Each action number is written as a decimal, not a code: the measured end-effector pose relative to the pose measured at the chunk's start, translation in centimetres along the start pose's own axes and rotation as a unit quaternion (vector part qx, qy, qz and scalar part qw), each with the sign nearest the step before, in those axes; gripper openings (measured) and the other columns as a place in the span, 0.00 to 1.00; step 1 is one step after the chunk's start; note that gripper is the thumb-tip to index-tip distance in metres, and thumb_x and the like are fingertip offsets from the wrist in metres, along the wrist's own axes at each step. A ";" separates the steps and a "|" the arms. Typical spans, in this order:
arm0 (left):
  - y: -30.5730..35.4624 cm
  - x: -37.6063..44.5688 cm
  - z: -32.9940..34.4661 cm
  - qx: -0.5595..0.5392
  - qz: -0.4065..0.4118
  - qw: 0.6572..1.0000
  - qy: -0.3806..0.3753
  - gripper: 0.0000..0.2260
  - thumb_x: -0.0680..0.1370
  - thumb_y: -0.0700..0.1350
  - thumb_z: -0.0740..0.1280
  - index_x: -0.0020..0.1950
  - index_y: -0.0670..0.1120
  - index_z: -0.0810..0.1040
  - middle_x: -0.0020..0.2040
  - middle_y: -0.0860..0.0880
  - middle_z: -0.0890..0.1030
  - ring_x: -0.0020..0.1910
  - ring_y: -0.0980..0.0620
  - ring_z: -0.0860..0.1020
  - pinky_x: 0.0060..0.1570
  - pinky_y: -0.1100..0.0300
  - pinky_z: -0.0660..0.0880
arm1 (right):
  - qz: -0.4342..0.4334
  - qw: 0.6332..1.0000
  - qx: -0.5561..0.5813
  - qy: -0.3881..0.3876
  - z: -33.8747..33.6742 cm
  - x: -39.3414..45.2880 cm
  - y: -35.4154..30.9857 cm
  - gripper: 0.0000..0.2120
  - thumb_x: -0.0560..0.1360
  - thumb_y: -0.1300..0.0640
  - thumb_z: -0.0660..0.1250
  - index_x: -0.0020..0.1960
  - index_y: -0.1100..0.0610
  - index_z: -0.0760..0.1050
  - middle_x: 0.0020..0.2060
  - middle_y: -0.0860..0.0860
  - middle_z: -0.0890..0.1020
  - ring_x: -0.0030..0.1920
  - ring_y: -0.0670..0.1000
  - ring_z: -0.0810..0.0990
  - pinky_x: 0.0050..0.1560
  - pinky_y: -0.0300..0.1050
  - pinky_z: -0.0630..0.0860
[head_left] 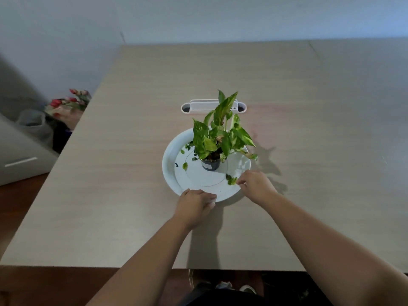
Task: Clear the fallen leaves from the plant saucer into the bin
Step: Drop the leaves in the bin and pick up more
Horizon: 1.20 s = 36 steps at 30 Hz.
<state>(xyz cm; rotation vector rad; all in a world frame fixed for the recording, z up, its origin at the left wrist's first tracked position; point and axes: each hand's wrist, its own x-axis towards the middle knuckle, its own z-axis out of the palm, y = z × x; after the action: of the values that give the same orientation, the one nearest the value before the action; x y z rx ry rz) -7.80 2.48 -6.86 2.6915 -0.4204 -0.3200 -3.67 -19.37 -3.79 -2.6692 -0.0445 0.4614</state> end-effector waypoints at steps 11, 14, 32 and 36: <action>-1.6 4.8 -1.7 -0.033 -0.052 0.998 -0.013 0.14 0.77 0.47 0.65 0.62 0.49 0.80 0.61 0.46 0.78 0.61 0.43 0.74 0.62 0.53 0.71 | -0.019 0.992 -0.098 -0.070 0.0 3.3 -1.9 0.20 0.75 0.60 0.61 0.66 0.50 0.75 0.64 0.54 0.73 0.65 0.57 0.71 0.63 0.50 0.72; -4.4 5.3 -2.6 -0.039 -0.094 0.994 0.034 0.19 0.76 0.41 0.65 0.67 0.45 0.76 0.70 0.42 0.71 0.67 0.41 0.70 0.67 0.52 0.68 | -0.027 0.981 -0.165 -0.096 0.7 3.8 -2.8 0.20 0.76 0.56 0.62 0.68 0.50 0.72 0.65 0.55 0.72 0.63 0.59 0.72 0.61 0.50 0.70; -9.1 9.1 -5.1 0.143 -0.062 0.984 -0.089 0.16 0.81 0.41 0.56 0.64 0.50 0.79 0.56 0.45 0.77 0.54 0.41 0.80 0.52 0.50 0.77 | -0.049 0.931 -0.350 -0.095 2.8 4.7 -2.7 0.16 0.76 0.66 0.58 0.62 0.58 0.73 0.59 0.55 0.74 0.57 0.53 0.77 0.49 0.44 0.71; -8.5 8.9 -5.8 0.200 -0.049 0.973 -0.107 0.14 0.79 0.38 0.57 0.60 0.44 0.79 0.55 0.43 0.77 0.52 0.39 0.79 0.51 0.48 0.78 | -0.061 0.923 -0.374 -0.069 2.5 4.7 -2.9 0.16 0.77 0.67 0.57 0.63 0.61 0.71 0.61 0.56 0.75 0.58 0.55 0.78 0.56 0.45 0.71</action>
<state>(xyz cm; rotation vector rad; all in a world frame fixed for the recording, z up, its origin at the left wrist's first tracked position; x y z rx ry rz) 4.13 9.01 -6.63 3.0908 -0.4567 -0.6171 0.10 -15.22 -6.14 -3.3351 -0.5260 0.7013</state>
